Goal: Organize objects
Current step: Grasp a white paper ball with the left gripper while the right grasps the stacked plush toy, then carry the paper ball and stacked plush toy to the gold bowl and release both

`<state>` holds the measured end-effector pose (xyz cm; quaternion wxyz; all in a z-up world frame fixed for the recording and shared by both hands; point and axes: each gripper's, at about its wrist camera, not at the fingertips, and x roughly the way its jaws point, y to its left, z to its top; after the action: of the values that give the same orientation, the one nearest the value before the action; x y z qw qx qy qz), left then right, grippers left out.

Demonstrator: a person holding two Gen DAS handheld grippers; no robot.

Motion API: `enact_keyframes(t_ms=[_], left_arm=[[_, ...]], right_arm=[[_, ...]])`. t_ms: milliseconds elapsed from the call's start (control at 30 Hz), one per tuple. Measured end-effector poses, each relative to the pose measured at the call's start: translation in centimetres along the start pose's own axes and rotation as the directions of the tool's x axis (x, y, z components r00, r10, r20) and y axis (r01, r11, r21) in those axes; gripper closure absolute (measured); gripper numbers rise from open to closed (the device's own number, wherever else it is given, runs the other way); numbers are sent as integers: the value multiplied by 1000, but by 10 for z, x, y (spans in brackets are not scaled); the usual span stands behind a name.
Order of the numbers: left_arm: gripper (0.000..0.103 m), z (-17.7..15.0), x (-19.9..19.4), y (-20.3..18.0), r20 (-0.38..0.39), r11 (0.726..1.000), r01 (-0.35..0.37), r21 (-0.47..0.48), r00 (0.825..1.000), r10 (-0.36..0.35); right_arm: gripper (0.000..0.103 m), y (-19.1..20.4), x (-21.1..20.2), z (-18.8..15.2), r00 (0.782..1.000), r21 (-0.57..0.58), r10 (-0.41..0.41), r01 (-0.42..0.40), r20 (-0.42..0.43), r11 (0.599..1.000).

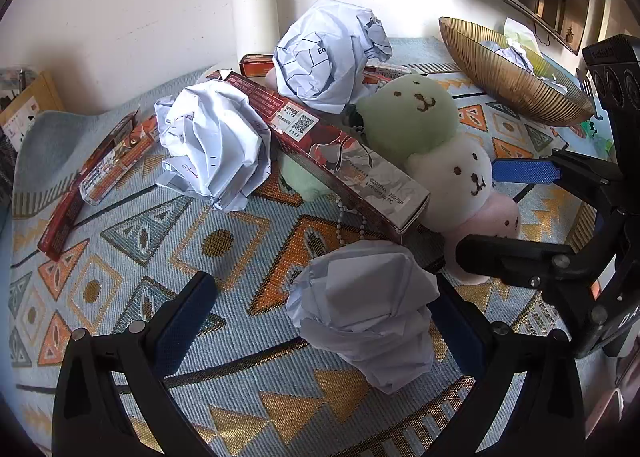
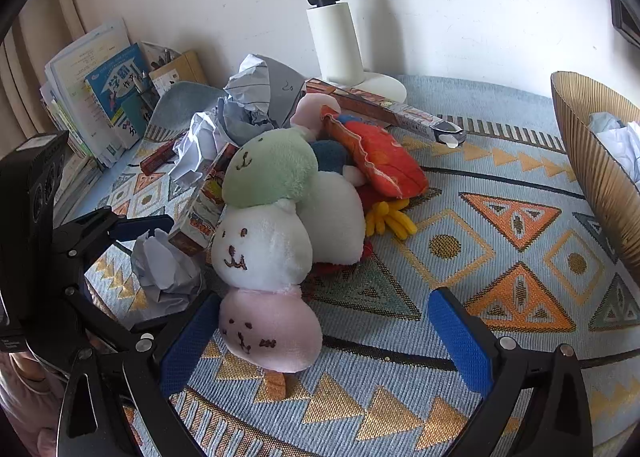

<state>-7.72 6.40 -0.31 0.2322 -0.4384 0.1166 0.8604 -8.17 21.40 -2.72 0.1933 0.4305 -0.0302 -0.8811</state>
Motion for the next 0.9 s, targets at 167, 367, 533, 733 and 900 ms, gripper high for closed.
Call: enact_keyframes(t_ms=[167, 367, 533, 733, 900], left_arm=[[0, 0, 0, 1, 0, 1000, 0, 0, 1000, 0], [41, 1, -6, -1, 34, 1000, 6, 10, 999, -6], [59, 1, -9, -9, 72, 997, -64, 37, 996, 61], [59, -1, -26, -17, 172, 997, -17, 79, 985, 3], [59, -1, -36, -10, 212, 998, -42, 41, 977, 33]], right_arm=[[0, -1, -4, -3, 1000, 8, 4, -4, 6, 1000], [65, 12, -11, -10, 988, -25, 151, -150, 25, 988], [65, 13, -25, -15, 980, -46, 177, -173, 89, 984], [65, -20, -37, -18, 951, 78, 258, -273, 169, 959], [65, -33, -42, -18, 936, 164, 275, -314, 219, 935]])
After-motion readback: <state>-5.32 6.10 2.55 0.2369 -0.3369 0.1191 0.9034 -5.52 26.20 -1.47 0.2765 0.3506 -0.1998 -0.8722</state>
